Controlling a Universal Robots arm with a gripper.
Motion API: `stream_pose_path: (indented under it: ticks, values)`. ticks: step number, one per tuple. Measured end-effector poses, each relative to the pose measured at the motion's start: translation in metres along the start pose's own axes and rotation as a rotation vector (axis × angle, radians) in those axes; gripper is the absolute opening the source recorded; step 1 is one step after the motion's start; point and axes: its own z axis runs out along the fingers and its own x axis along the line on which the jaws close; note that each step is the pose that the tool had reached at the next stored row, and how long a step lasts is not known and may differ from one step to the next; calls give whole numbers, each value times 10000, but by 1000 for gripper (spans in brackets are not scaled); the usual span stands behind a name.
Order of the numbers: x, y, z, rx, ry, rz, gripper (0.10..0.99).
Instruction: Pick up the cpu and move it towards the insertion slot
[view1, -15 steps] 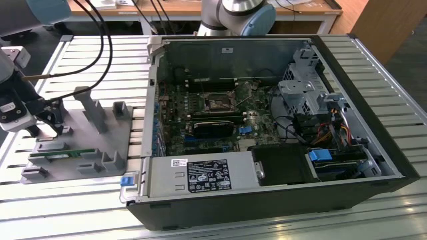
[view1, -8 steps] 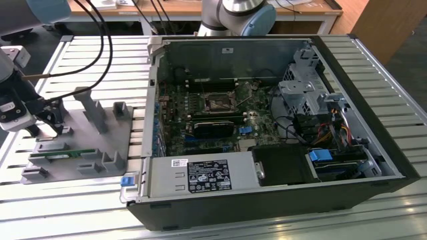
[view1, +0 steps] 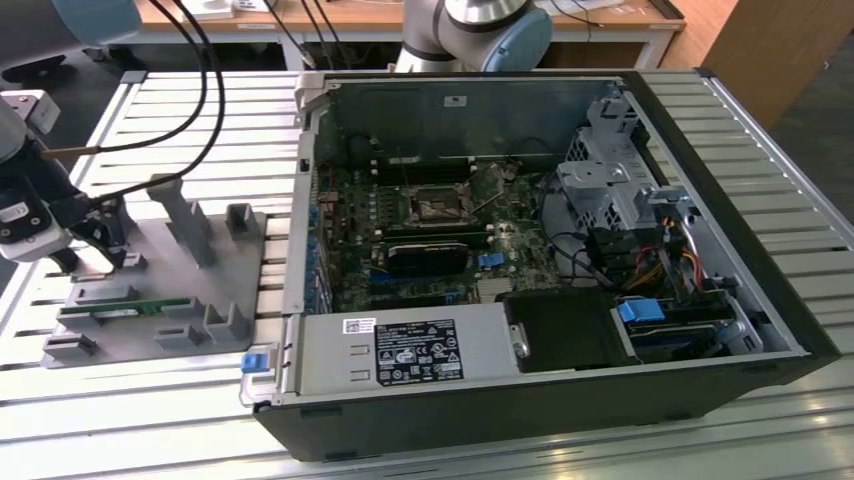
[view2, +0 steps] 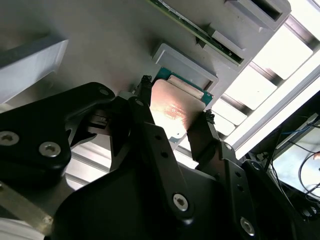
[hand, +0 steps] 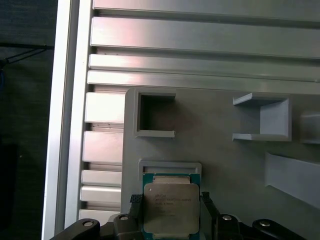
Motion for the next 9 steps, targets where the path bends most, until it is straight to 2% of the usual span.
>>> stream_pose_path:
  ticks: [9]
  values:
    - [0, 3, -28, 1, 1, 0, 537]
